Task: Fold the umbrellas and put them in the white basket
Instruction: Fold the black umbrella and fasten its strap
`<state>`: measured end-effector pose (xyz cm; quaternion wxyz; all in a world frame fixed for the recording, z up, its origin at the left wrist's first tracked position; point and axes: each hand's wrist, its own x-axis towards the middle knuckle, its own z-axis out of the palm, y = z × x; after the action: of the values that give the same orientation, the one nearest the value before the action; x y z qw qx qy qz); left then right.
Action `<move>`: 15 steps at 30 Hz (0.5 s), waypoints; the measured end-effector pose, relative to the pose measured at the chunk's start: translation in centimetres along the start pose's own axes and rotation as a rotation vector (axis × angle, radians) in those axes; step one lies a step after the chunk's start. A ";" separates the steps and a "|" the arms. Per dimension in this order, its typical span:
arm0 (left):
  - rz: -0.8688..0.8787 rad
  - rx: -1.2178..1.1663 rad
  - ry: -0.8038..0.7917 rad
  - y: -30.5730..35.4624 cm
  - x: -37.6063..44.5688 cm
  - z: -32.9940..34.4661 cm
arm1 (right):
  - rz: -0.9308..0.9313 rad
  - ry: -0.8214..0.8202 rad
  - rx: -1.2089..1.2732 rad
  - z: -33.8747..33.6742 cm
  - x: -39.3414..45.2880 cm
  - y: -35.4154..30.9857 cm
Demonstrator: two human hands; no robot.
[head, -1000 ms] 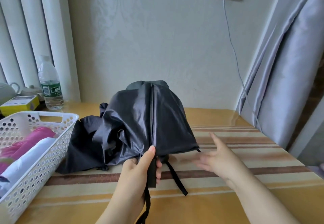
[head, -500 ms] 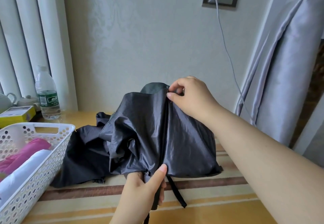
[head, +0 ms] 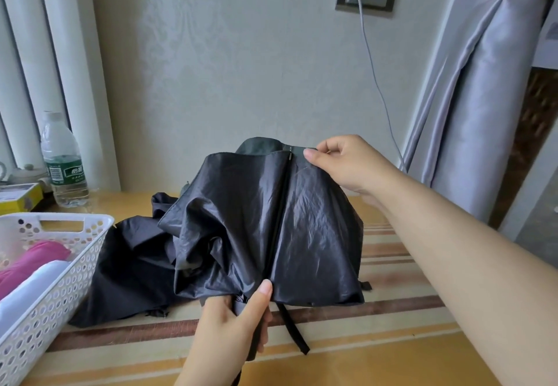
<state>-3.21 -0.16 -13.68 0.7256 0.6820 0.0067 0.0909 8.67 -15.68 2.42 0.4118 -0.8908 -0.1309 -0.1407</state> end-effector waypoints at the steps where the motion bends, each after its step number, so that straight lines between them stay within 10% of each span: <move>1: -0.013 -0.010 0.000 0.0 0.0 0.0 | -0.031 0.012 -0.024 0.0 0.0 -0.1; 8: -0.059 -0.055 -0.014 0.4 -0.1 0.0 | -0.048 0.093 0.061 0.3 -0.4 1.2; 15: -0.014 -0.031 -0.012 0.2 0.0 0.0 | 0.037 -0.161 0.098 -0.9 0.4 -0.6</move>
<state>-3.23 -0.17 -13.48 0.7369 0.6710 0.0058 0.0816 8.70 -15.96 3.60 0.4455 -0.8803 -0.1537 -0.0546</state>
